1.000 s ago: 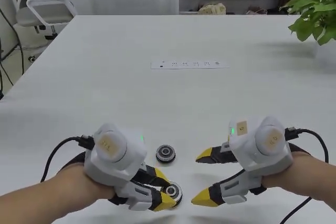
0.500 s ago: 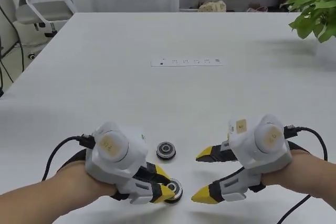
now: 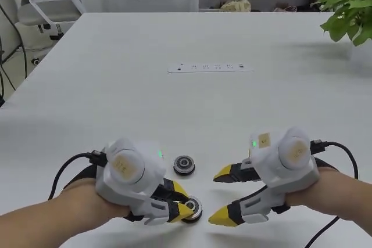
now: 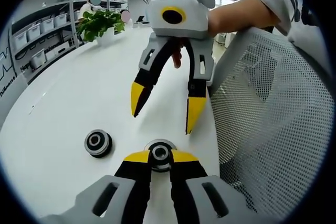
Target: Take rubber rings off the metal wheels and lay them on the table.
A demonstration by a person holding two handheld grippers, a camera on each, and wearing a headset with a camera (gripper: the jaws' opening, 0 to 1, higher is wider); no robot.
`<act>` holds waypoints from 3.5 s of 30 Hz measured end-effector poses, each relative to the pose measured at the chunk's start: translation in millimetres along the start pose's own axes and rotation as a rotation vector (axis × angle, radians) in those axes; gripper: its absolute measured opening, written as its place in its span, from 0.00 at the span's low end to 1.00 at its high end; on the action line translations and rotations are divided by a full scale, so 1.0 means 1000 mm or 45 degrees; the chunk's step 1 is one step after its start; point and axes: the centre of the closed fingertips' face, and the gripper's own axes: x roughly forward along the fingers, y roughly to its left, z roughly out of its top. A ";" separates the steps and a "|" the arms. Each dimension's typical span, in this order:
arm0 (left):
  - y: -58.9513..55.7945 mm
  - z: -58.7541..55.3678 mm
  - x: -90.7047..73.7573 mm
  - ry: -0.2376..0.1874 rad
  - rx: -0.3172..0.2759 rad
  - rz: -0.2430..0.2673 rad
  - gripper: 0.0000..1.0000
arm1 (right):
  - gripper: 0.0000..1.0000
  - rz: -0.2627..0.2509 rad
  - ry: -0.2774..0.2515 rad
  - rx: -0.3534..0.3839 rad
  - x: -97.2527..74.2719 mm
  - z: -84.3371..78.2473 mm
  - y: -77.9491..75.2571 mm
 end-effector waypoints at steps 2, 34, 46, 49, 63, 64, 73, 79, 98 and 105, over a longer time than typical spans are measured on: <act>0.000 0.000 0.000 0.000 0.001 0.001 0.09 | 0.45 0.007 -0.001 0.002 0.002 0.000 0.002; 0.000 0.000 0.001 -0.010 0.002 0.017 0.08 | 0.27 0.042 -0.087 0.171 0.025 0.008 0.013; 0.000 0.000 0.001 -0.012 0.002 0.020 0.08 | 0.21 0.056 -0.067 0.171 0.026 0.003 0.015; 0.000 0.000 0.001 -0.012 0.001 0.020 0.08 | 0.21 0.055 -0.065 0.162 0.026 0.003 0.015; -0.001 0.000 0.001 -0.012 -0.001 0.027 0.08 | 0.12 0.054 -0.029 0.119 0.022 0.000 0.015; -0.001 0.000 0.001 -0.011 -0.002 0.027 0.08 | 0.11 0.054 -0.024 0.126 0.021 -0.001 0.015; 0.000 0.000 0.000 -0.010 0.000 0.032 0.08 | 0.04 0.052 -0.016 0.154 0.021 -0.003 0.013; 0.000 0.000 0.001 -0.012 0.000 0.031 0.08 | 0.02 0.057 -0.019 0.189 0.021 -0.004 0.013; 0.000 0.000 0.001 -0.011 -0.001 0.037 0.08 | 0.00 0.063 -0.034 0.301 0.016 -0.003 0.009; 0.000 0.000 0.002 -0.011 -0.003 0.038 0.08 | 0.00 0.064 -0.034 0.322 0.016 -0.002 0.009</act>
